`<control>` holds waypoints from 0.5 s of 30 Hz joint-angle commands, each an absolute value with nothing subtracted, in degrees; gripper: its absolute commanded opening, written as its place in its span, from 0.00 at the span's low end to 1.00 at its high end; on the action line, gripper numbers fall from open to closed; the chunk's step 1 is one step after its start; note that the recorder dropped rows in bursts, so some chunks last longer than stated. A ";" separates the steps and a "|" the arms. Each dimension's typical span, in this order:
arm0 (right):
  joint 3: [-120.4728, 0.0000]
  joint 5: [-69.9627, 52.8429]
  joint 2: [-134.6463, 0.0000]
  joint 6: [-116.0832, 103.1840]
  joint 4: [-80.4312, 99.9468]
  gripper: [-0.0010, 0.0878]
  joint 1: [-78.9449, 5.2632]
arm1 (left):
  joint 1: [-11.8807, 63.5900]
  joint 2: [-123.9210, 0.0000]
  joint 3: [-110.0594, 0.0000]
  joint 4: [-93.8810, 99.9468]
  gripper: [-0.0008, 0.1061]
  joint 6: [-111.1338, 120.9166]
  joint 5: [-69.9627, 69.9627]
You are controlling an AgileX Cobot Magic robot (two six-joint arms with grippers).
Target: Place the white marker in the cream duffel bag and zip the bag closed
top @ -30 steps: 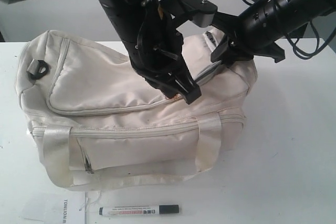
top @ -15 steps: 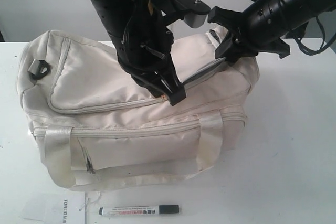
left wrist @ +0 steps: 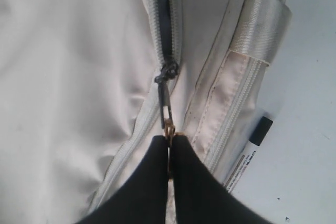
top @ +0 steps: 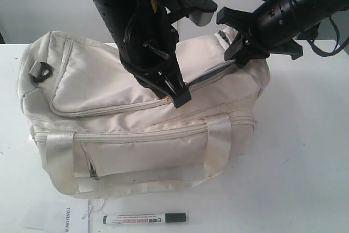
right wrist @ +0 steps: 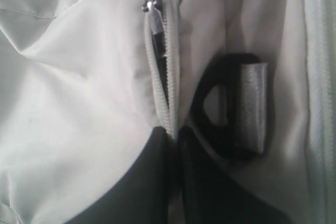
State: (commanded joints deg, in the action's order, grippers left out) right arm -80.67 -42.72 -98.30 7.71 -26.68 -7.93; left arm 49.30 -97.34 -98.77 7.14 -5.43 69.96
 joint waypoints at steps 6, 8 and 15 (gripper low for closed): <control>-80.67 -43.42 -98.17 7.71 -25.56 0.01 -7.66 | 49.30 -97.34 -98.77 7.14 0.01 -5.98 69.96; -80.67 -43.42 -98.05 7.48 -25.56 0.01 -7.17 | 49.30 -97.34 -98.77 7.14 0.01 -5.98 69.96; -80.67 -44.75 -97.60 7.72 -25.56 0.01 -5.65 | 49.30 -97.34 -98.77 7.14 0.01 -6.33 69.96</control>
State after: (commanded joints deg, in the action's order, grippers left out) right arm -80.67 -44.75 -97.60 7.72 -25.56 -5.65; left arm 49.30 -97.34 -98.77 7.14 -6.33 69.96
